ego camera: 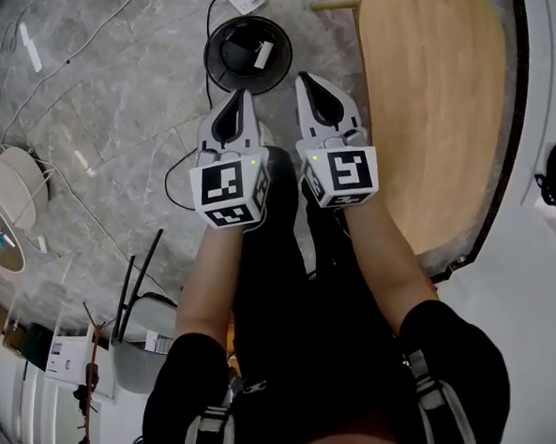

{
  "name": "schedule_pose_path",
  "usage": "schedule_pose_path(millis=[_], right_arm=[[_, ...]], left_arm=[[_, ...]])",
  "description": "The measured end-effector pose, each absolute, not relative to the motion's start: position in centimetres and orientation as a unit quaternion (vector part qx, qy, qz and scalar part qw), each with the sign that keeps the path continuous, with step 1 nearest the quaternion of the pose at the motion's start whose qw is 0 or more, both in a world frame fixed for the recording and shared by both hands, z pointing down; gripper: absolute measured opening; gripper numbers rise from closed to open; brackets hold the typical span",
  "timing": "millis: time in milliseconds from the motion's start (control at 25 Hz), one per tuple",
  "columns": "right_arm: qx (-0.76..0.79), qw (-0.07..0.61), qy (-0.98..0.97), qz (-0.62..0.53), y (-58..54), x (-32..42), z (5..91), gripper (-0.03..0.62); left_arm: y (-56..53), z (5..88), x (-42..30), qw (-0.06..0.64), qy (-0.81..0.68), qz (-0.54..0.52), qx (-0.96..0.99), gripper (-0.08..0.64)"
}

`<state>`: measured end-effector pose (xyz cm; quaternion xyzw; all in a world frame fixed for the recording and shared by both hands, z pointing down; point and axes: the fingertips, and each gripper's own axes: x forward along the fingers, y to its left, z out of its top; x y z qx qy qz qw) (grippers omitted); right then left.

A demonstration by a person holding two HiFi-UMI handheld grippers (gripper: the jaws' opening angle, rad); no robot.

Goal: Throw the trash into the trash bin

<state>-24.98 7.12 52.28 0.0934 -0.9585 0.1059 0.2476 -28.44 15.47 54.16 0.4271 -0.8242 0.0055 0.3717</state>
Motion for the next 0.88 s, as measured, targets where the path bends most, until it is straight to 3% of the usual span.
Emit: schedule_pose_path(millis=[240, 480, 880], right_arm=[[0.137, 0.173, -0.973, 0.07, 1.9, -20.3, 41.4, 0.012], [0.165, 0.108, -0.978, 0.061, -1.5, -16.6, 28.5, 0.012], [0.154, 0.063, -0.985, 0.048, -2.6, -12.3, 11.8, 0.012]], left_arm=[[13.1, 46.2, -25.7, 0.306, -0.853, 0.013, 0.424, 0.012], [10.6, 32.7, -23.9, 0.222, -0.872, 0.035, 0.435, 0.012], [10.4, 12.5, -21.5, 0.153, -0.892, 0.017, 0.426, 0.012]])
